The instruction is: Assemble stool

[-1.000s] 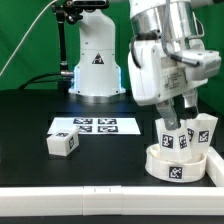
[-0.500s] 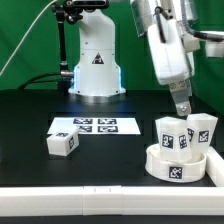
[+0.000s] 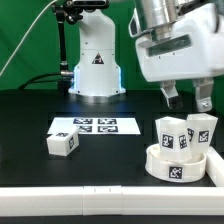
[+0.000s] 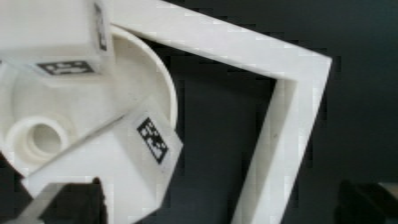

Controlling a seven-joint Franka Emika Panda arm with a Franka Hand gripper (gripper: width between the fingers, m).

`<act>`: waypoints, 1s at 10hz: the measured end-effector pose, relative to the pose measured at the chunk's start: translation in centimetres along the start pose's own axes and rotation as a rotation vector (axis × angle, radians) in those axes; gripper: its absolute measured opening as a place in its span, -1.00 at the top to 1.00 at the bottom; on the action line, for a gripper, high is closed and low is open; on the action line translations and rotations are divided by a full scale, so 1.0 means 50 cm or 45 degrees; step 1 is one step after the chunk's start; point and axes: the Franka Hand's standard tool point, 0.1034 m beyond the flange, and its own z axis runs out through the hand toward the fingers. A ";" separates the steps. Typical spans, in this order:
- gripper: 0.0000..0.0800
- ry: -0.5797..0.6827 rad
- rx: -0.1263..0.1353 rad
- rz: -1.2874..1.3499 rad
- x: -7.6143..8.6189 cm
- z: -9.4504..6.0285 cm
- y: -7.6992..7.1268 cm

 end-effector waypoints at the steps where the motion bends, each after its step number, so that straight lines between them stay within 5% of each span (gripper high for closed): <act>1: -0.62 0.002 0.000 -0.066 0.002 0.001 0.002; 5: -0.62 0.004 -0.002 -0.389 0.004 0.001 0.003; 6: -0.62 0.020 -0.023 -0.567 0.006 0.001 0.004; 8: -0.62 0.058 -0.118 -0.983 0.005 0.005 0.006; 10: -0.62 0.063 -0.166 -1.218 -0.001 0.009 0.001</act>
Offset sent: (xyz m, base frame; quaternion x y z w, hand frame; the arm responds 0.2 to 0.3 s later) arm 0.0000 0.0000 0.0000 0.0000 0.0000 -0.1938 0.9810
